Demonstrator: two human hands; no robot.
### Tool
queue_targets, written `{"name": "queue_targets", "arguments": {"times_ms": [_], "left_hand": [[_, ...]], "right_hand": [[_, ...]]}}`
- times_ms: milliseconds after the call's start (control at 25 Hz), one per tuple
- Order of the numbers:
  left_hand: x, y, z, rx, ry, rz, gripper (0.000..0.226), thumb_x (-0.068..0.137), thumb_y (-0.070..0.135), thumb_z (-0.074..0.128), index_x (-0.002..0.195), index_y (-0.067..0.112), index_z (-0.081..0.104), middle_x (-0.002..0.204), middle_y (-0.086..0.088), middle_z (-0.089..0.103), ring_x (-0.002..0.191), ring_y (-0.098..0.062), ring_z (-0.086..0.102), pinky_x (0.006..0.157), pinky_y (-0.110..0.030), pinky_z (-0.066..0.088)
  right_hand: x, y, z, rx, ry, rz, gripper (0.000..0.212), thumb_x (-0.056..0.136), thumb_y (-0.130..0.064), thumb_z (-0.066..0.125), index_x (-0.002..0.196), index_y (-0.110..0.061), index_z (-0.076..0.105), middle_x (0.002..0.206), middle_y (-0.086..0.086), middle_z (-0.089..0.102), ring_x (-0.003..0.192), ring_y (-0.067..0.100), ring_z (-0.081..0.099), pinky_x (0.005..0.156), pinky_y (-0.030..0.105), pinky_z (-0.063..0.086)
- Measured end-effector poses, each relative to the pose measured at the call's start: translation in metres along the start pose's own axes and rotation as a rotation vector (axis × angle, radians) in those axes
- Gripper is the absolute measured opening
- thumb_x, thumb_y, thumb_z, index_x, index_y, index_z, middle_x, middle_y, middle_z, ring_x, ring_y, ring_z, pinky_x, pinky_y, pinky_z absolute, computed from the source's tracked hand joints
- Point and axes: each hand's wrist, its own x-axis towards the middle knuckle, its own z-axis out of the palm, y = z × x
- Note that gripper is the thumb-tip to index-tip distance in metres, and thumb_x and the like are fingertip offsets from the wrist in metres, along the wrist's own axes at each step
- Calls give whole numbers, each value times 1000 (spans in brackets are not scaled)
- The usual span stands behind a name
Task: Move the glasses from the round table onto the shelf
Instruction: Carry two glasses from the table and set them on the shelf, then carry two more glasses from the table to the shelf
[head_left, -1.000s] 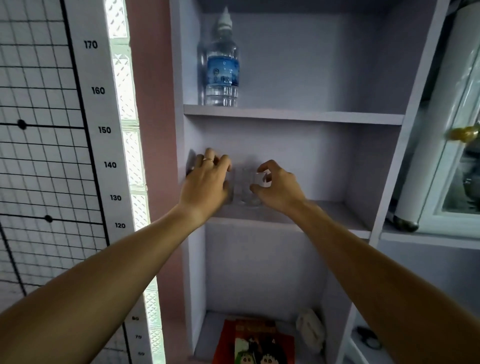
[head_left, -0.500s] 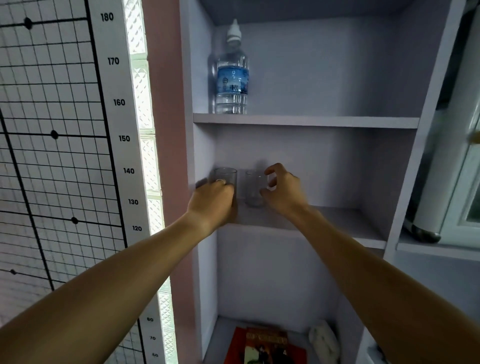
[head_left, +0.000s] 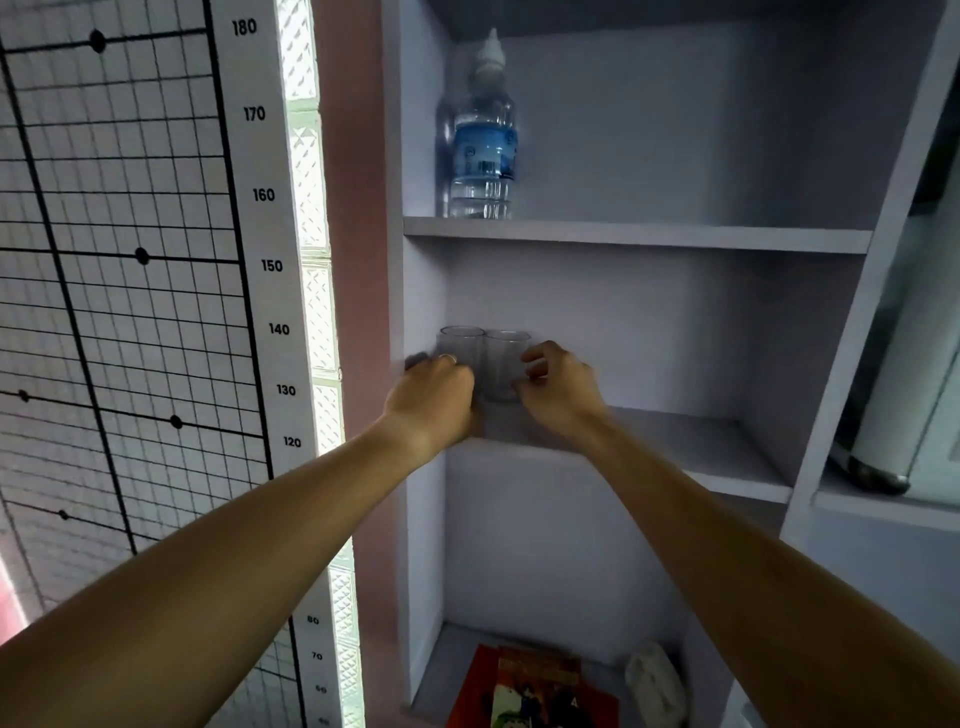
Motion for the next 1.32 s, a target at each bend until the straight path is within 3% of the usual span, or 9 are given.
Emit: {"name": "queue_targets", "arguments": {"times_ms": [120, 200, 360, 520, 680, 880, 1080, 1200, 1320], "left_hand": [[-6, -3, -1, -81, -33, 12, 22, 88, 25, 57, 83, 5, 66, 90, -15, 70, 81, -34, 66, 69, -29, 41], [-14, -10, -8, -238, -42, 53, 18, 86, 22, 60, 78, 6, 64, 82, -10, 71, 75, -29, 67, 64, -24, 38], [-48, -49, -33, -437, -30, 55, 14, 85, 21, 70, 97, 19, 77, 80, 8, 74, 69, -6, 66, 67, -19, 49], [-120, -136, -65, -344, -114, -167, 14, 88, 34, 71, 98, 25, 74, 88, 13, 73, 79, -1, 68, 77, -28, 57], [-220, -221, -117, -178, -236, -478, 17, 84, 45, 69, 97, 33, 70, 87, 17, 66, 84, -8, 65, 74, -30, 51], [-402, -303, -225, 68, -244, -825, 20, 85, 37, 70, 102, 25, 74, 93, 8, 70, 87, -15, 64, 80, -28, 49], [-602, -341, -346, 167, -222, -1077, 16, 86, 36, 71, 98, 26, 74, 75, 23, 57, 77, -8, 59, 61, -15, 37], [-717, -351, -420, 219, -224, -1233, 19, 85, 43, 69, 98, 29, 71, 84, 16, 61, 83, -8, 60, 69, -23, 42], [-802, -359, -476, 269, -208, -1348, 16, 84, 46, 68, 94, 35, 68, 92, 12, 64, 86, -8, 61, 74, -27, 46]], "right_hand": [[-5, -2, 0, -10, -14, -9, 29, 89, -15, 64, 118, -11, 65, 113, 8, 71, 102, 24, 66, 84, 25, 51], [-10, -5, 1, -12, 8, -41, 24, 89, -15, 63, 112, -11, 69, 108, 8, 72, 98, 26, 67, 85, 32, 53], [-20, -31, 18, 57, -26, -135, 10, 85, -17, 68, 94, -18, 70, 83, -5, 71, 81, 18, 68, 71, 25, 53], [-41, -92, 63, 153, -253, -302, 12, 86, -28, 73, 89, -33, 63, 77, -19, 65, 70, 1, 64, 57, 9, 50], [-75, -182, 133, 171, -459, -436, 14, 85, -36, 73, 95, -35, 64, 82, -17, 64, 74, 1, 62, 63, 20, 49], [-180, -348, 227, 249, -759, -668, 23, 83, -37, 74, 104, -31, 68, 91, -9, 67, 83, 9, 63, 60, 15, 39], [-334, -512, 297, 362, -954, -858, 23, 83, -30, 73, 104, -22, 71, 87, -4, 65, 66, 6, 60, 49, 8, 40], [-439, -614, 322, 379, -1052, -1001, 22, 83, -34, 72, 103, -24, 69, 86, -7, 61, 76, 12, 59, 64, 22, 43], [-523, -695, 334, 459, -1117, -1081, 15, 82, -36, 72, 95, -31, 66, 85, -12, 62, 73, 3, 57, 57, 21, 40]]}}
